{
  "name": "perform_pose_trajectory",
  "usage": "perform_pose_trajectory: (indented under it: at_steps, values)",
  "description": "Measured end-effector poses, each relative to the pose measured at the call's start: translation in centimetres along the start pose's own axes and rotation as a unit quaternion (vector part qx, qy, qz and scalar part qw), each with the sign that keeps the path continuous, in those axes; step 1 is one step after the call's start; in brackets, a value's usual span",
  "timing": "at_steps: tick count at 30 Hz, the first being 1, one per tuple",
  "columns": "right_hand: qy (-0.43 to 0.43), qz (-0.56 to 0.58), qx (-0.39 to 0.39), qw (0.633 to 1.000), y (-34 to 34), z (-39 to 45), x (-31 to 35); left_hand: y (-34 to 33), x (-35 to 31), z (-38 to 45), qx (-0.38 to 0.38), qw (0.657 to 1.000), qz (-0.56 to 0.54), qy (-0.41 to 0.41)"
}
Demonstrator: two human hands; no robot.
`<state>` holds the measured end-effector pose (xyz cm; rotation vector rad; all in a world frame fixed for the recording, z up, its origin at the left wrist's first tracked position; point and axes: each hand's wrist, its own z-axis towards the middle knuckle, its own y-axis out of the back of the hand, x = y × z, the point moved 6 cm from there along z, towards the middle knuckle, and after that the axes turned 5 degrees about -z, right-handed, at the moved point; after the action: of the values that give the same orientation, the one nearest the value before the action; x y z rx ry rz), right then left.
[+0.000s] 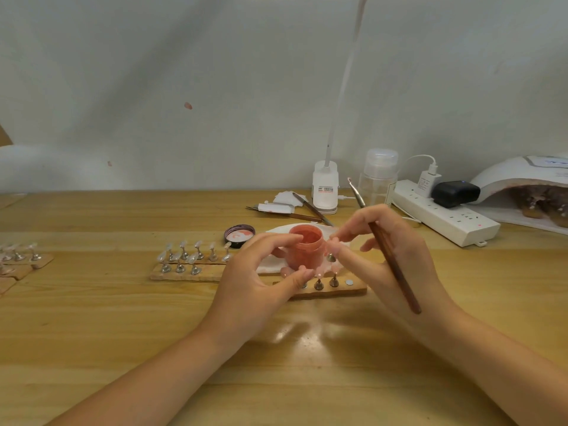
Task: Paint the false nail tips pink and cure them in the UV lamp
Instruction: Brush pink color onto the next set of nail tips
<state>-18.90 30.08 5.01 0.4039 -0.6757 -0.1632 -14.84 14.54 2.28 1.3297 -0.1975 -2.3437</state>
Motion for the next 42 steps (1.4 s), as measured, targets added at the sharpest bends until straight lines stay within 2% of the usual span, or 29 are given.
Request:
perform_pose_trajectory:
  at_steps: [8, 12, 20, 27, 31, 34, 37, 42]
  values:
    - [-0.043, -0.005, 0.103, 0.994, 1.4, -0.1, -2.7, -0.5, 0.9, -0.6, 0.062, 0.994, 0.082, 0.027]
    - [-0.048, -0.005, 0.135, 0.990, 1.1, -0.5, -3.4, -0.6, 1.1, -0.6, 0.063, 0.994, 0.078, 0.037]
    - [-0.062, -0.004, 0.167, 0.984, 0.2, -1.0, -4.1, -0.7, 1.7, -0.6, 0.071, 0.993, 0.078, 0.060]
    - [-0.045, -0.024, 0.154, 0.987, 0.7, -0.9, -3.9, -0.7, 2.2, -0.6, 0.073, 0.992, 0.083, 0.068]
    - [-0.047, -0.108, 0.107, 0.987, 2.4, -0.6, -4.3, -0.7, 2.4, -0.6, 0.080, 0.991, 0.080, 0.077]
    - [0.014, -0.197, 0.083, 0.977, 3.1, -0.4, -3.7, -0.7, 2.2, -0.5, 0.079, 0.992, 0.071, 0.074]
    - [0.040, -0.254, 0.064, 0.964, 3.1, -0.2, -3.6, -0.6, 2.0, -0.6, 0.068, 0.993, 0.076, 0.065]
    - [0.075, -0.367, 0.165, 0.912, 2.2, -0.6, -3.9, -0.6, 1.5, -0.6, 0.049, 0.996, 0.056, 0.056]
